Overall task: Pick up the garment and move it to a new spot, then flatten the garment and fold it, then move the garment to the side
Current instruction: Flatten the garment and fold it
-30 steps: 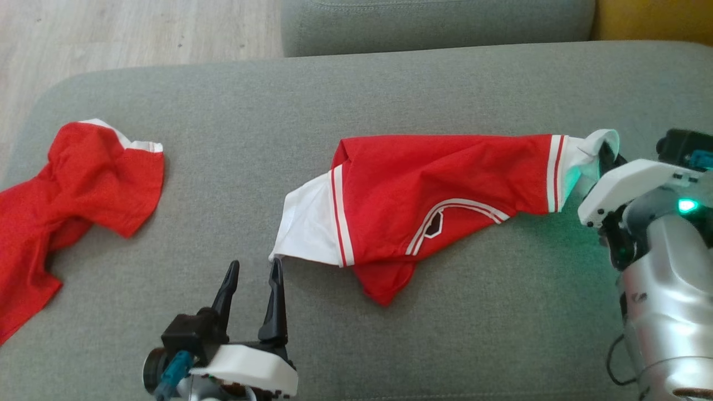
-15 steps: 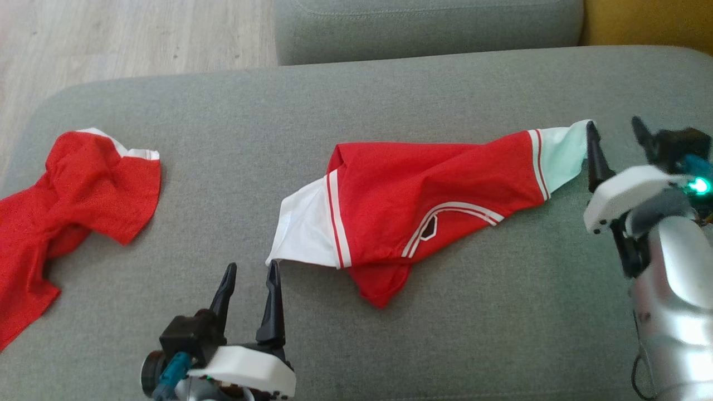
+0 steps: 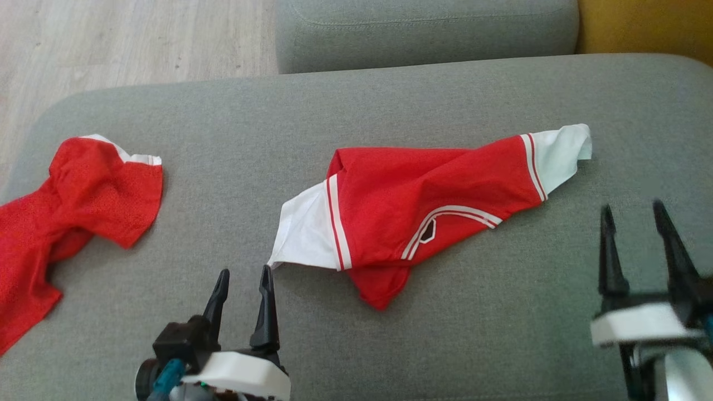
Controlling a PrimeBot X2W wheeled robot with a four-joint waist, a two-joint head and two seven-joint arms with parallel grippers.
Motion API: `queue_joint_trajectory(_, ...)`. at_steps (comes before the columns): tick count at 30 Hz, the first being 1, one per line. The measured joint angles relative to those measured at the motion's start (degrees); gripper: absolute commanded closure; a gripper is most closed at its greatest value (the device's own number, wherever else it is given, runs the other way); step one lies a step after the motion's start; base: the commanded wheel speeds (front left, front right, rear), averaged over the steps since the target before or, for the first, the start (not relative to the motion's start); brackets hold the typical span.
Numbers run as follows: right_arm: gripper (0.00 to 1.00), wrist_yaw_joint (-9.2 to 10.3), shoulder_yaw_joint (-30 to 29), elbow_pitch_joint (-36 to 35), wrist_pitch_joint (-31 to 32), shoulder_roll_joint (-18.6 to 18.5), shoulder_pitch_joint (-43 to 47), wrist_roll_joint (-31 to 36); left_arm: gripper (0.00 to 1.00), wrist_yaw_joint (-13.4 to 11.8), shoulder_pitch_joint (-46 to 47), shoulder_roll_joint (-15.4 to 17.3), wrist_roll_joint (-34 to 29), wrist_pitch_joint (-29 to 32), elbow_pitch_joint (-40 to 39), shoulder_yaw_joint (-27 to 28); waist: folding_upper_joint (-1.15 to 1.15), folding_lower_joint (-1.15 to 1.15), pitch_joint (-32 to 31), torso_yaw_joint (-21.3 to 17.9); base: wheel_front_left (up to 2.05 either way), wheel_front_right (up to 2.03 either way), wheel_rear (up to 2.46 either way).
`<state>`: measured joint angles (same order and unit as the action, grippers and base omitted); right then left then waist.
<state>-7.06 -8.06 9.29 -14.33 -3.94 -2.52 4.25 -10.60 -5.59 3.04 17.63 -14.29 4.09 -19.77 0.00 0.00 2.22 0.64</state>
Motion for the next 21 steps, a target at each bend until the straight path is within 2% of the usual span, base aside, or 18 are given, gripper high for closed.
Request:
queue_joint_trajectory(7,0.00,0.00,-1.7,-7.5,0.0,1.5,8.1,-0.2,0.00,0.5,-0.2,0.0,-0.4,0.0,0.2,0.3,0.00,0.00,-0.1,-0.2,0.00,0.00,0.00)
queue_joint_trajectory(13,0.00,0.00,-2.1,-7.8,0.0,1.5,11.5,-2.3,0.00,1.0,-0.8,0.0,-0.4,0.0,0.4,1.2,0.00,0.00,-0.8,-0.3,0.00,0.00,0.00)
queue_joint_trajectory(21,0.00,0.00,-2.0,-7.5,0.0,1.5,11.7,-3.2,0.00,1.0,-2.4,0.0,-0.4,0.0,0.8,1.8,0.00,0.00,-1.5,-0.6,0.00,0.00,0.00)
